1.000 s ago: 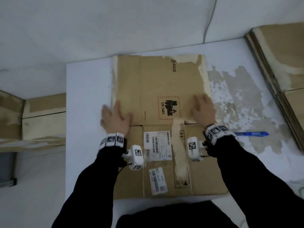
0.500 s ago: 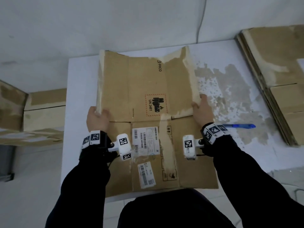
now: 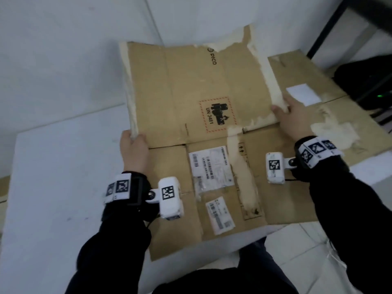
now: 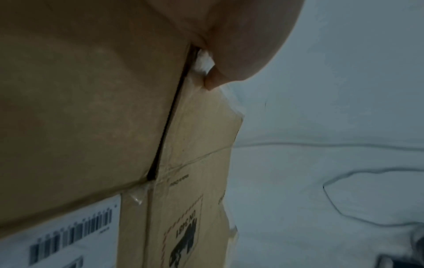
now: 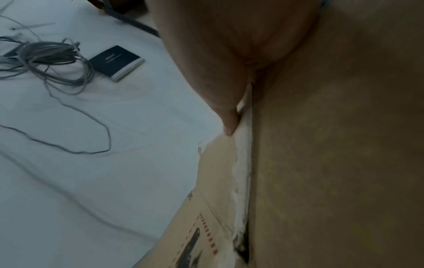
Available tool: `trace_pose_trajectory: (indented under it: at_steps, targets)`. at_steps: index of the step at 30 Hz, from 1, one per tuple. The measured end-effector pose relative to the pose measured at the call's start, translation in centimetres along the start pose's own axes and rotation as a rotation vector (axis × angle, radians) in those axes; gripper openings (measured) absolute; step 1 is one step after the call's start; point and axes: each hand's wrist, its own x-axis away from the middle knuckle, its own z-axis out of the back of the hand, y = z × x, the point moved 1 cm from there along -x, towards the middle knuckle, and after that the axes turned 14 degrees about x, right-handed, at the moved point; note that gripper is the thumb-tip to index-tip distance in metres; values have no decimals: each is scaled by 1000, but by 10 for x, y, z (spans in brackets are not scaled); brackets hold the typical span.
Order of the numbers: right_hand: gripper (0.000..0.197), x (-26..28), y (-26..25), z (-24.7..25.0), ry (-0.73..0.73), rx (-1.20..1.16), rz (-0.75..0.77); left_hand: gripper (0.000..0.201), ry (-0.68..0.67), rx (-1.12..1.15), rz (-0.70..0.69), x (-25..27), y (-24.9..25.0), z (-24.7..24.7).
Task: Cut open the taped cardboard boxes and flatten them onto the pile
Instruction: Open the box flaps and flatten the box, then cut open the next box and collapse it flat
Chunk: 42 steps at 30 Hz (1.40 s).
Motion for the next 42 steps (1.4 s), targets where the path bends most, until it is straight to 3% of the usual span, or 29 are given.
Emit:
trace_pose_trajectory:
  at_steps: [5,9,11,14,17,20,24,27,31,34,37,40,42]
  targets:
    - [52,-80,107,62,90,20,-77,14,-54,77,123,30,-6,-152]
    - [42,-142,173,105,68,73,-153,11,-67,29,173,42,-15,-255]
    - [44,-174,194,118,14,125,-116,22,-71,-14,206,48,-17,-297]
    - [54,-203,218,112,-149,263,33,23,-18,-84,234,58,-20,-345]
    - [57,-212,243,91,-252,381,18,37,108,-73,209,62,-30,-377]
    - [67,-190,255,66,-396,466,27,51,106,-181,141,66,-44,-386]
    - [102,-161,257,31,-625,486,19,92,-258,-461,147,74,-69,-390]
    - [114,-171,264,26,-626,526,26,102,-351,-575,147,73,-78,-403]
    - [114,-177,267,20,-621,580,27,103,-383,-690,173,69,-85,-406]
    - [105,-177,268,18,-611,577,30,98,-420,-870,101,74,-87,-402]
    - [105,-176,261,24,-612,586,-7,84,-402,-872,52,90,-79,-397]
    - [71,-157,244,19,-514,486,10,60,-361,-698,66,122,-73,-365]
    - [51,-127,230,8,-336,446,173,38,-285,-463,91,157,-76,-324]
